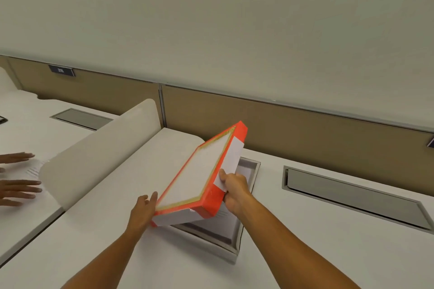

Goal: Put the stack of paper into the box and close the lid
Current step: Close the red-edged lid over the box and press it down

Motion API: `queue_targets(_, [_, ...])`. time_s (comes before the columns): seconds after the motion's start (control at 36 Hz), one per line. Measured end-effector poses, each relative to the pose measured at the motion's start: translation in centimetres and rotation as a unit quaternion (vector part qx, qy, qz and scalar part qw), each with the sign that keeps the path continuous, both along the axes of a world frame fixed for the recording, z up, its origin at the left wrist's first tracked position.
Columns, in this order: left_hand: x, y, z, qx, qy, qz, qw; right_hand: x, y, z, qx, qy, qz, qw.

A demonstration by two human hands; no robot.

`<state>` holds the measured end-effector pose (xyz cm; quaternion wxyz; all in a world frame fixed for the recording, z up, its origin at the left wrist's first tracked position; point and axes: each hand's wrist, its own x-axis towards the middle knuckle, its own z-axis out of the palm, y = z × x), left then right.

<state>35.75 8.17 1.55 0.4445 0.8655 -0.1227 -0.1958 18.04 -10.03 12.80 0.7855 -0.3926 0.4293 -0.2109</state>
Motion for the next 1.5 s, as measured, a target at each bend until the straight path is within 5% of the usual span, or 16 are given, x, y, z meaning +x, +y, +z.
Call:
queue_targets(0.31, [0.3,-2.1,-0.3,0.049,0.008,-0.086,0.995,-3.9,-1.4,-3.4,-0.024,0.085,0.000,0.996])
queue_targets(1.11, [-2.6,-3.7,-0.2,0.039,-0.063,-0.047,0.996,-5.3,-0.4,-8.5,-0.105,0.217,0.020,0.970])
queue_targets(1.39, [-0.9,-4.1,-1.1,0.131,-0.089,-0.076,0.984,-4.7,-0.9,-8.9,-0.185,0.311,0.043,0.931])
queue_targets(1.5, [-0.7,-5.2,-0.9,0.168,-0.151,-0.091,0.970,-4.5,-1.5,-8.8,-0.318,0.368,0.074,0.871])
